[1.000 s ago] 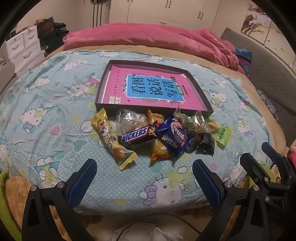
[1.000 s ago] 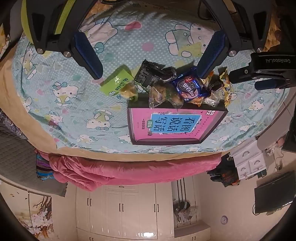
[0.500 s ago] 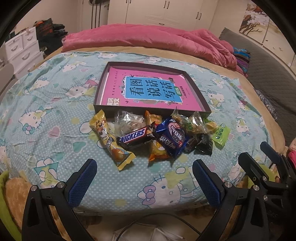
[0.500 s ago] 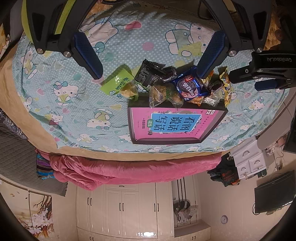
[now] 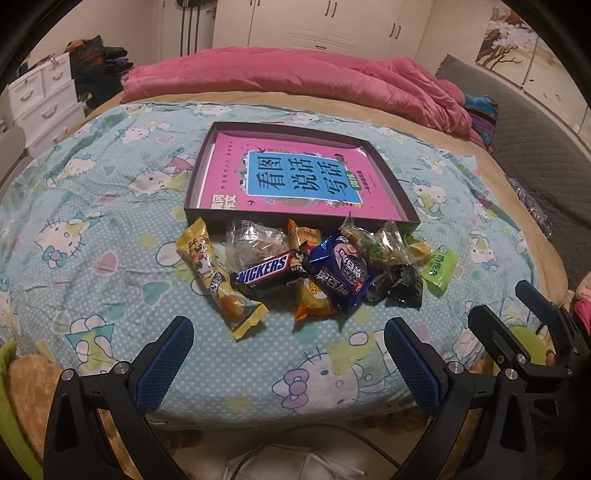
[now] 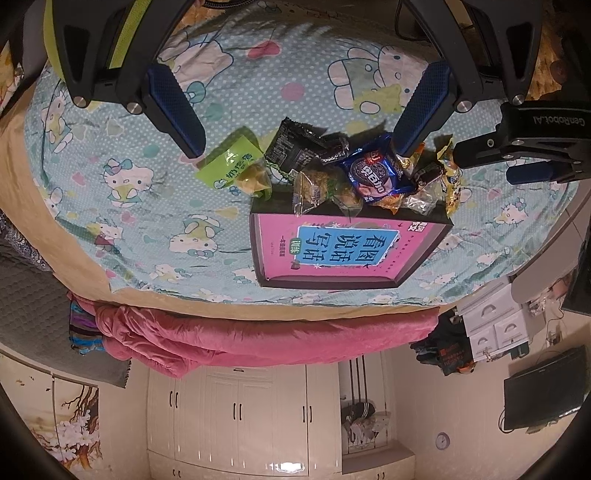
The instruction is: Organize snacks
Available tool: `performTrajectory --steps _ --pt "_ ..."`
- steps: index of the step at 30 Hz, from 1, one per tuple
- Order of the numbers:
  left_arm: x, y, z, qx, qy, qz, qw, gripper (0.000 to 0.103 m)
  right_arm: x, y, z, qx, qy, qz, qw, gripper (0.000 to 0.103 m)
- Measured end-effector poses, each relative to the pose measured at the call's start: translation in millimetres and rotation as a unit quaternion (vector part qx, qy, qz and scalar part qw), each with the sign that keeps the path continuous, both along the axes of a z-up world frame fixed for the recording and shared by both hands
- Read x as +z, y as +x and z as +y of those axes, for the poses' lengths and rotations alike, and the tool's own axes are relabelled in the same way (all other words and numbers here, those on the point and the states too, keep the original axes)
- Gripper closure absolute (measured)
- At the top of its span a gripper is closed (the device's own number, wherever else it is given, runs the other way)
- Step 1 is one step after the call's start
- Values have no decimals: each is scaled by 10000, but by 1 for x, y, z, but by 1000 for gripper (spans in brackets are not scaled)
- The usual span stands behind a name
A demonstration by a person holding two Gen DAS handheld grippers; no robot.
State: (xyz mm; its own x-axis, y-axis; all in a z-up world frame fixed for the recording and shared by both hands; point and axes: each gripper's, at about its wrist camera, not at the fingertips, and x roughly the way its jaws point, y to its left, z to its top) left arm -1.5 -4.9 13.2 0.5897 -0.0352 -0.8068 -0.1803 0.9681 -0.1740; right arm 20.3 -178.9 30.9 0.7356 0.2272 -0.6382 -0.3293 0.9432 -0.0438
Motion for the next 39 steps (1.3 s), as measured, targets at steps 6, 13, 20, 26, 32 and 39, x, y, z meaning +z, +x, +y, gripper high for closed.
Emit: performTrajectory --steps 6,13,20,26,32,39 --pt "0 0 2 11 -11 14 10000 0 0 0 0 4 4 -10 10000 0" --pt "-2 0 3 6 -17 25 10000 0 -1 0 0 4 7 -14 10000 0" --pt "-3 0 3 -19 -50 41 10000 0 -1 0 0 1 8 -7 10000 0" --pt "-5 1 3 -47 -115 57 9999 0 -3 1 -1 -20 18 25 10000 0" --pt "-9 3 9 8 -238 115 9997 0 -7 5 -1 -28 56 96 9999 0" --pt "-16 7 25 249 -357 215 9988 0 -10 10 0 10 78 151 9999 0"
